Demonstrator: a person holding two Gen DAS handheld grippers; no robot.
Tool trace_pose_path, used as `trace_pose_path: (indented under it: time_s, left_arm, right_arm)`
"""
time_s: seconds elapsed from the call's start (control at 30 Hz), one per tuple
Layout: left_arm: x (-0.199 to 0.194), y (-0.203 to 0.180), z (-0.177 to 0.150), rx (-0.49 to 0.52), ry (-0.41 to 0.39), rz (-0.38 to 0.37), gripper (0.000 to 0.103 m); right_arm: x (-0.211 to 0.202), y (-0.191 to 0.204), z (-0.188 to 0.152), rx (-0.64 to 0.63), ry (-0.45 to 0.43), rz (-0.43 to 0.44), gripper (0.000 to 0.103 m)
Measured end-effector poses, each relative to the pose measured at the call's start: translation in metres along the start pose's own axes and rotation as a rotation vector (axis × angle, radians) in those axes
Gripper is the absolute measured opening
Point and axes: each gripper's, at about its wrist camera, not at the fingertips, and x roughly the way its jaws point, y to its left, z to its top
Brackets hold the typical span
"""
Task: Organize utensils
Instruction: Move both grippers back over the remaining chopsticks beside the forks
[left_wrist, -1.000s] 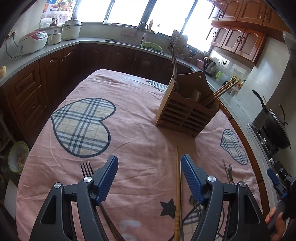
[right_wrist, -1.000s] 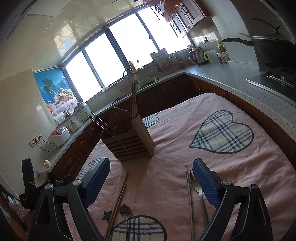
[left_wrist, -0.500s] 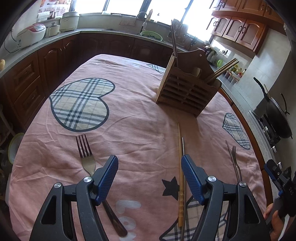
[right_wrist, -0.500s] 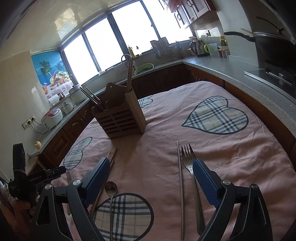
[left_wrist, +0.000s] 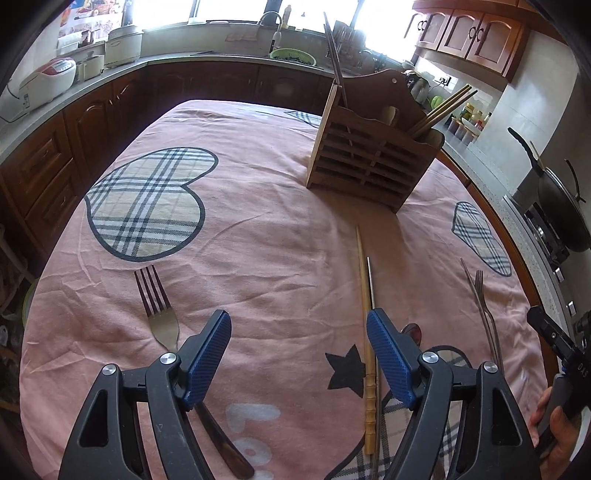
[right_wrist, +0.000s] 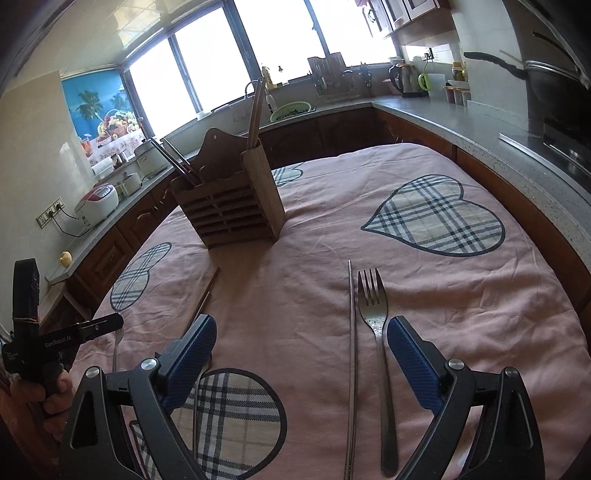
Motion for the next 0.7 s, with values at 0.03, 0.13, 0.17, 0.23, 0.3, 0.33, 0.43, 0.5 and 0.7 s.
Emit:
trace_pose_path:
  time_s: [0.03, 0.13, 0.17, 0.23, 0.3, 0.33, 0.43, 0.5, 0.7]
  left_arm:
    - [0.002, -0.001, 0.001, 0.003, 0.003, 0.000, 0.076]
    - [0.010, -0.003, 0.005, 0.015, 0.016, 0.004, 0.077]
    - [0.012, -0.004, 0.007, 0.019, 0.018, 0.003, 0.077]
    - [0.017, -0.006, 0.011, 0.027, 0.024, 0.002, 0.077]
    - [0.022, -0.009, 0.017, 0.038, 0.029, 0.001, 0.077]
    - [0.024, -0.010, 0.021, 0.043, 0.031, 0.000, 0.077]
    - [0.032, -0.014, 0.033, 0.056, 0.025, -0.001, 0.077]
    - [0.039, -0.019, 0.043, 0.077, 0.025, 0.006, 0.077]
    - [0.070, -0.041, 0.069, 0.150, 0.055, 0.006, 0.076]
  right_arm:
    - [0.002, 0.000, 0.001, -0.010, 0.004, -0.001, 0.098]
    - [0.009, 0.000, 0.004, -0.031, 0.015, 0.004, 0.098]
    - [0.011, 0.000, 0.005, -0.035, 0.020, 0.005, 0.098]
    - [0.016, -0.001, 0.010, -0.045, 0.028, 0.007, 0.098]
    - [0.022, -0.003, 0.015, -0.053, 0.036, 0.008, 0.098]
    - [0.025, -0.004, 0.018, -0.054, 0.041, 0.011, 0.098]
    - [0.035, -0.008, 0.026, -0.063, 0.060, 0.011, 0.098]
    - [0.043, -0.008, 0.032, -0.081, 0.073, 0.007, 0.097]
    - [0.063, -0.011, 0.045, -0.129, 0.100, -0.005, 0.090]
